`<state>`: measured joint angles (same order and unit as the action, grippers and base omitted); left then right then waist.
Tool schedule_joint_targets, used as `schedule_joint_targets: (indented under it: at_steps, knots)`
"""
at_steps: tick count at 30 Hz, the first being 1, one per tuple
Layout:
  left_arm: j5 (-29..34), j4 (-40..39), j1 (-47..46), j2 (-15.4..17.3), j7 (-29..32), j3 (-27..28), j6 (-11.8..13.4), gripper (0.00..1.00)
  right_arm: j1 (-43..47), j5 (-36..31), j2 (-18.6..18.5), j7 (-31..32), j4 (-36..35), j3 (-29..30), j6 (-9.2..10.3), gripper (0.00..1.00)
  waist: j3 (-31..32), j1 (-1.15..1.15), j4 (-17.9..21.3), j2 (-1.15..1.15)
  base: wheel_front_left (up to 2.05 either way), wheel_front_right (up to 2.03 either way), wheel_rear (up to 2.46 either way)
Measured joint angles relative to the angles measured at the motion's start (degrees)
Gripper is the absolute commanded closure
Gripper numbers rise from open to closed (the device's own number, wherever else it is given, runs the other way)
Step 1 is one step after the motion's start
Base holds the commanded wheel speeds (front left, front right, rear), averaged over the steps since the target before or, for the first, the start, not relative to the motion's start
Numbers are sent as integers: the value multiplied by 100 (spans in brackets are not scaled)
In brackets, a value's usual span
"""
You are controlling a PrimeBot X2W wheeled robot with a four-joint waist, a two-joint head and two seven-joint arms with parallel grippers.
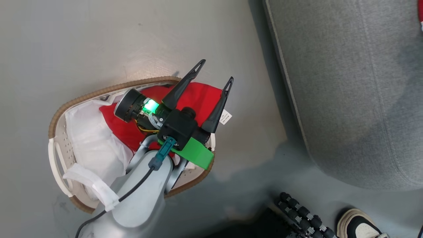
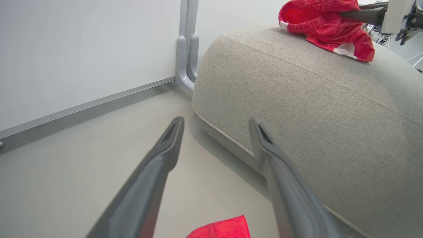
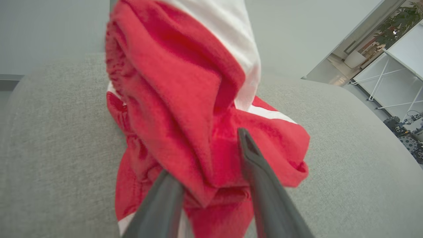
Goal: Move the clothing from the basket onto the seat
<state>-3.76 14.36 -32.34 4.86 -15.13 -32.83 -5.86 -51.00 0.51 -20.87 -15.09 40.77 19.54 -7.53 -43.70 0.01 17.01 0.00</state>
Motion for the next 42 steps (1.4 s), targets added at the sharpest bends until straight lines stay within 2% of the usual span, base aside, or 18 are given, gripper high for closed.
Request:
schedule_joint_targets:
  at_steps: [6, 13, 16, 25, 29, 42]
  knots:
    - [-59, 79, 32, 30, 1, 108, 9, 0, 639, 166, 74, 1, -502, -124, 0, 0, 291, 0, 78, 0, 0, 0, 0]
    - [-188, 73, 283, 24, 0, 287, 40, 0, 1234, 370, 101, 1, -1408, -366, 0, 0, 763, -1, 123, 0, 0, 0, 0]
    - [-219, 67, 406, 14, 0, 370, 43, 0, 1380, 460, 171, 0, -1806, -546, 0, 0, 994, -1, 118, 0, 0, 0, 0]
    - [-289, -19, 737, -49, 0, 808, 144, 0, 1622, 745, 267, 0, -2405, -1358, 0, 0, 1623, -1, -46, 0, 0, 0, 0]
    - [-321, -48, 905, -69, 0, 1095, 215, 0, 1760, 762, 316, 0, -2454, -1756, 0, 0, 1875, -1, -208, 0, 0, 0, 0]
    - [-396, 55, 1745, -134, 0, 2282, 431, 0, 2649, 957, 728, 0, -2314, -1990, 0, 0, 2734, -1, -896, 0, 0, 0, 0]
